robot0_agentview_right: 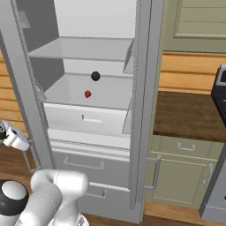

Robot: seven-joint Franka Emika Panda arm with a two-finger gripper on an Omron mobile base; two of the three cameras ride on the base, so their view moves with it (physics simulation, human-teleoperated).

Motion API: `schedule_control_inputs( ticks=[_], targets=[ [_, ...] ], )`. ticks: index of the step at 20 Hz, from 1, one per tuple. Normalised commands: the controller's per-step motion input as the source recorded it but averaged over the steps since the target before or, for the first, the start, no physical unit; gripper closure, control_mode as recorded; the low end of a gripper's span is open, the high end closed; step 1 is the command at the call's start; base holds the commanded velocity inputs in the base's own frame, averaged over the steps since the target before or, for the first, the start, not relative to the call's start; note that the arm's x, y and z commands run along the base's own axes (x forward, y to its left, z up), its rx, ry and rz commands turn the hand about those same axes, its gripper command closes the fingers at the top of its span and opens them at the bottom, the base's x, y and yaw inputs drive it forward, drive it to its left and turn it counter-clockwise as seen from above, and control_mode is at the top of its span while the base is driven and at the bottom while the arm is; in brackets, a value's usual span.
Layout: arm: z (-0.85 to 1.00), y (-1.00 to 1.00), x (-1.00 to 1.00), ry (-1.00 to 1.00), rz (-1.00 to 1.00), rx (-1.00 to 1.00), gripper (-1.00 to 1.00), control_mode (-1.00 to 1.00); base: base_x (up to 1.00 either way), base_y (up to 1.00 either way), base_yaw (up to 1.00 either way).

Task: Take the strawberry from the fridge and place it on top of the pancake, located on the dining counter.

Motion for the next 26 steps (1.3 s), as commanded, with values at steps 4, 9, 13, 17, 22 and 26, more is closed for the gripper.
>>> schedule_control_inputs(
  ticks=[4,9,13,17,22,26],
  targets=[
    [-0.16,0.65,-0.4,-0.08,-0.05,-0.13,1.0,-1.0,0.0,0.0,0.0],
    [-0.03,0.39,-0.19,-0.03,-0.01,-0.03,-1.0,-1.0,0.0,0.0,0.0],
    [0.01,0.17,0.0,0.0,0.0,-0.01,-1.0,-1.0,0.0,0.0,0.0],
    [0.0,0.29,-0.07,0.0,0.0,-0.08,-1.0,-1.0,0.0,0.0,0.0],
    [0.19,0.24,-0.56,0.0,0.03,-0.01,-1.0,-1.0,0.0,0.0,0.0],
    [0.48,0.15,-0.86,0.01,0.08,0.01,-1.0,-1.0,0.0,0.0,0.0]
  ],
)
